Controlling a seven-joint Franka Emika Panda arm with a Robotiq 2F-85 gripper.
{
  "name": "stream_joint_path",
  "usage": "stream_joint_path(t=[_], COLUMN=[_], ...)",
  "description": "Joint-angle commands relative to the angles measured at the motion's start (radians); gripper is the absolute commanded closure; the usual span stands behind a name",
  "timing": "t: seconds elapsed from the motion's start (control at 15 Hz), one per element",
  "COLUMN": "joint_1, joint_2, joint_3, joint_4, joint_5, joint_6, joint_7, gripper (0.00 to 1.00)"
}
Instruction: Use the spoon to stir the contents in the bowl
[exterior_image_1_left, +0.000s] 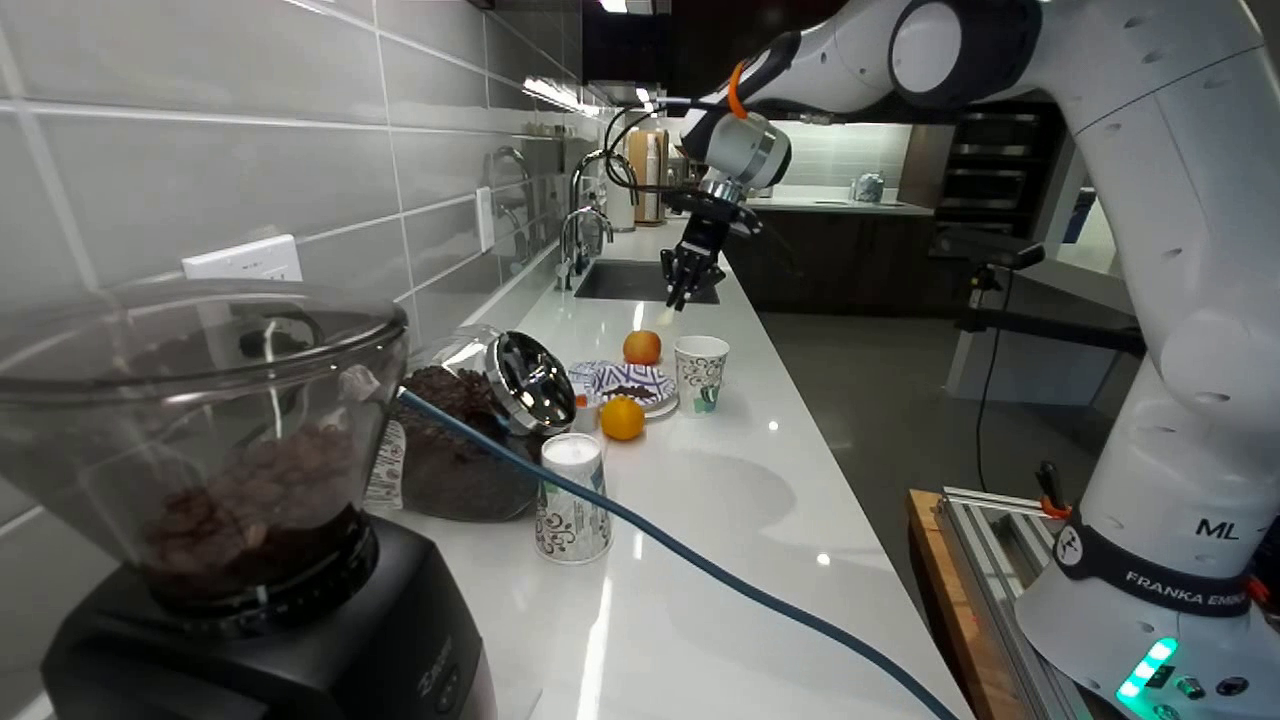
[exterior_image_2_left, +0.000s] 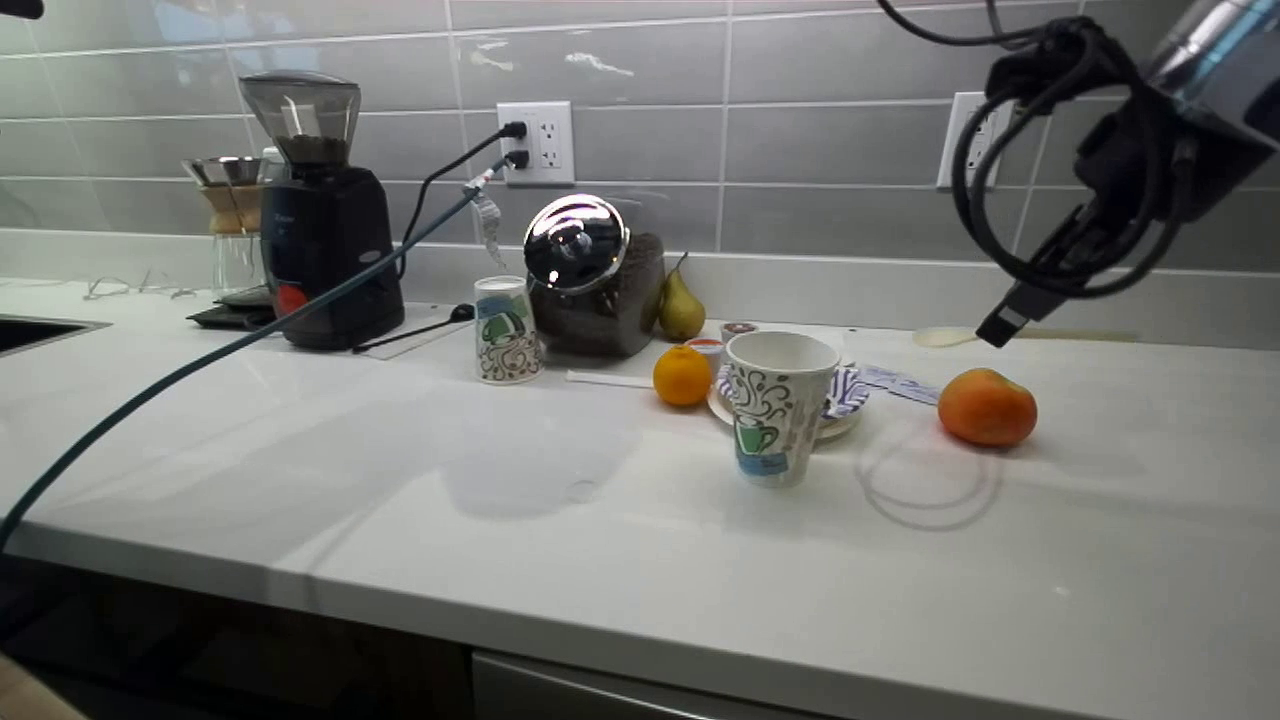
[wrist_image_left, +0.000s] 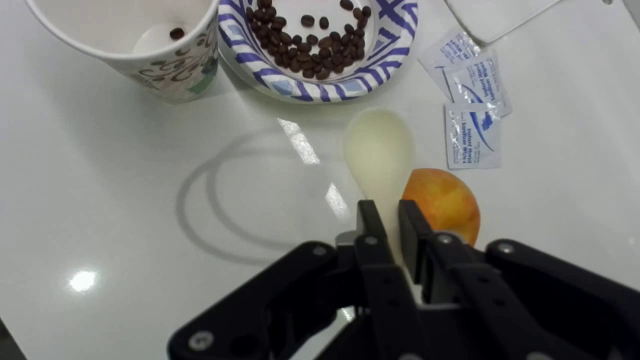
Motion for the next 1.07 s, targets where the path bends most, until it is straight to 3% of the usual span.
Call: stream_joint_path(t=[0.0,0.27,0.33,0.47,0.6,0.67,1.0], joint_1=[0.14,0.243,0.189,0.227,0.233,0.231,0.309], joint_2=[-0.168,-0.28,-0.18,-0.222,-0.242,-0.247,-0.261], joint_3=[-0.029,-0.008,0.005,0.008,0.007,0.005,-0.012], joint_4=[-0.238,-0.44,-0.291,-0.369,-0.397,-0.402,-0.431], joint_5=[-0.128,-0.239,-0.195,-0.217,-0.219,-0.219,-0.405], joint_6=[0.244,0.548,0.43,0.513,0.527,0.527,0.574], joint_7=[-0.002,-0.031,0.0,-0.005,-0.016,-0.021,0.019], gripper=[0.93,0.93,0.85,0.85,0.85,0.96,0.96])
